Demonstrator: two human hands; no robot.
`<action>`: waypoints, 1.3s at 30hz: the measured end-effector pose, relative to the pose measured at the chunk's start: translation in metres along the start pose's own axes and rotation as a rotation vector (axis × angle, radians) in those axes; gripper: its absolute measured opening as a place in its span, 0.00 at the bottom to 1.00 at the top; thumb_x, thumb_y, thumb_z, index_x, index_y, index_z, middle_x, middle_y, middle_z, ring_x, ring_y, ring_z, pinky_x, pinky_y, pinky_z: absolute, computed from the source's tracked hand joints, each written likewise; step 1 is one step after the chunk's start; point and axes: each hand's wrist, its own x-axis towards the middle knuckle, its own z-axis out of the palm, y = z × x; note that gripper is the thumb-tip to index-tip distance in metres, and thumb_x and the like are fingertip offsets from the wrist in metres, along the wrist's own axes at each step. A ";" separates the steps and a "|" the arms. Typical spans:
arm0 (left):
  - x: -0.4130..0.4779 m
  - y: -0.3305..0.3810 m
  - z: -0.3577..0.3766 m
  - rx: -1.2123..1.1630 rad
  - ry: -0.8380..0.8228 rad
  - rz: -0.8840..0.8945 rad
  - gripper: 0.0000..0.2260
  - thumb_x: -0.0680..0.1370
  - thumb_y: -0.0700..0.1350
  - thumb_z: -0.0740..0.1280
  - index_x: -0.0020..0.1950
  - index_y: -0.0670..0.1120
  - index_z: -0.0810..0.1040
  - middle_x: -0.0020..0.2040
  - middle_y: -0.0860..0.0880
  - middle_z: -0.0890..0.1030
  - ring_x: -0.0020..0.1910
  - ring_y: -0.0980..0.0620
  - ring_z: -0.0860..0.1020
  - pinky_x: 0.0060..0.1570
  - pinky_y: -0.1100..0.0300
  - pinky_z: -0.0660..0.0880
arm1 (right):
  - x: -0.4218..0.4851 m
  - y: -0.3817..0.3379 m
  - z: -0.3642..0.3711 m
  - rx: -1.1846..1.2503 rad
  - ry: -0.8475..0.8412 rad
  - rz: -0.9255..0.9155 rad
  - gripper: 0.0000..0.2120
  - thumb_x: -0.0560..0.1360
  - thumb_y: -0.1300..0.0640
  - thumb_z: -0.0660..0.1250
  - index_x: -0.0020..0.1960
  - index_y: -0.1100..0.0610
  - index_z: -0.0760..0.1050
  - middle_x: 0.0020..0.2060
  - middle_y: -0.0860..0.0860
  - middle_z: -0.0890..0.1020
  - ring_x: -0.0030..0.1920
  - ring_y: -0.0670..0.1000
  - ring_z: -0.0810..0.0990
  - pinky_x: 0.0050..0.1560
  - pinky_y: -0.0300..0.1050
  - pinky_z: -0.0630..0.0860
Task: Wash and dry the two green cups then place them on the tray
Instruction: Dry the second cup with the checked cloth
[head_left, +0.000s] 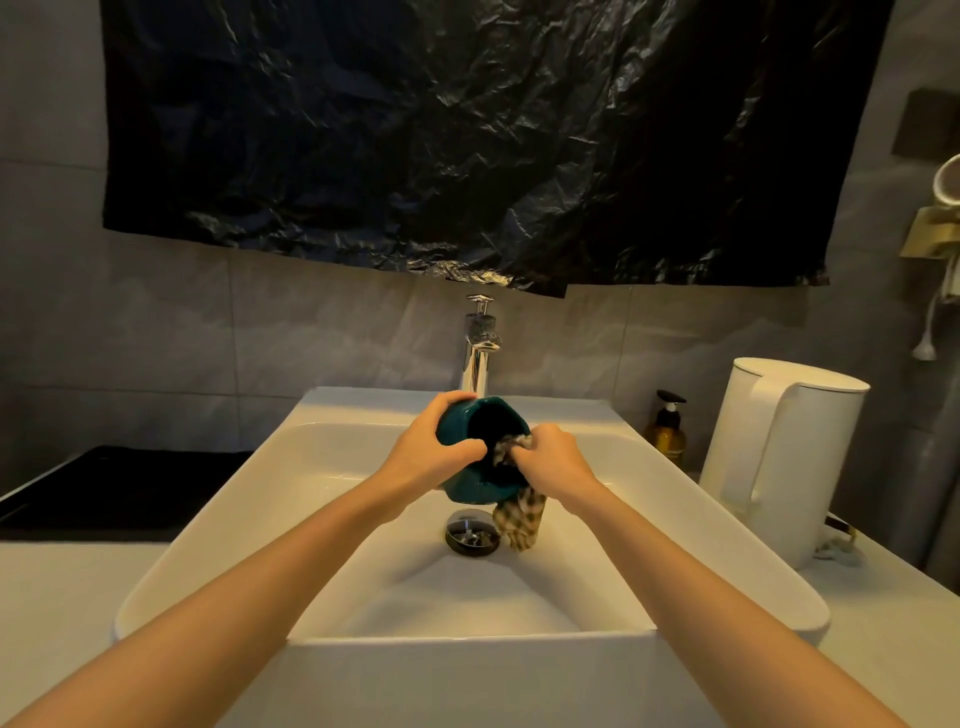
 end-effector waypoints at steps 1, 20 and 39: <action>0.000 0.000 0.000 0.006 0.014 0.020 0.20 0.74 0.42 0.68 0.63 0.58 0.68 0.59 0.51 0.73 0.55 0.50 0.74 0.43 0.59 0.79 | 0.000 0.001 0.001 0.052 -0.033 0.022 0.09 0.79 0.56 0.62 0.52 0.62 0.74 0.46 0.56 0.79 0.47 0.54 0.79 0.43 0.45 0.75; -0.001 0.002 -0.005 0.082 0.014 -0.071 0.11 0.78 0.43 0.61 0.56 0.58 0.74 0.58 0.48 0.74 0.56 0.46 0.74 0.40 0.56 0.79 | -0.005 -0.001 -0.002 0.153 -0.316 0.072 0.09 0.78 0.57 0.63 0.56 0.60 0.74 0.48 0.55 0.78 0.48 0.52 0.76 0.39 0.38 0.74; -0.006 0.010 -0.002 -0.052 -0.036 -0.089 0.22 0.75 0.41 0.67 0.66 0.53 0.65 0.57 0.50 0.71 0.50 0.50 0.76 0.35 0.61 0.79 | 0.001 0.003 -0.003 -0.052 0.187 -0.101 0.09 0.78 0.57 0.62 0.44 0.63 0.75 0.41 0.58 0.79 0.42 0.57 0.78 0.38 0.49 0.73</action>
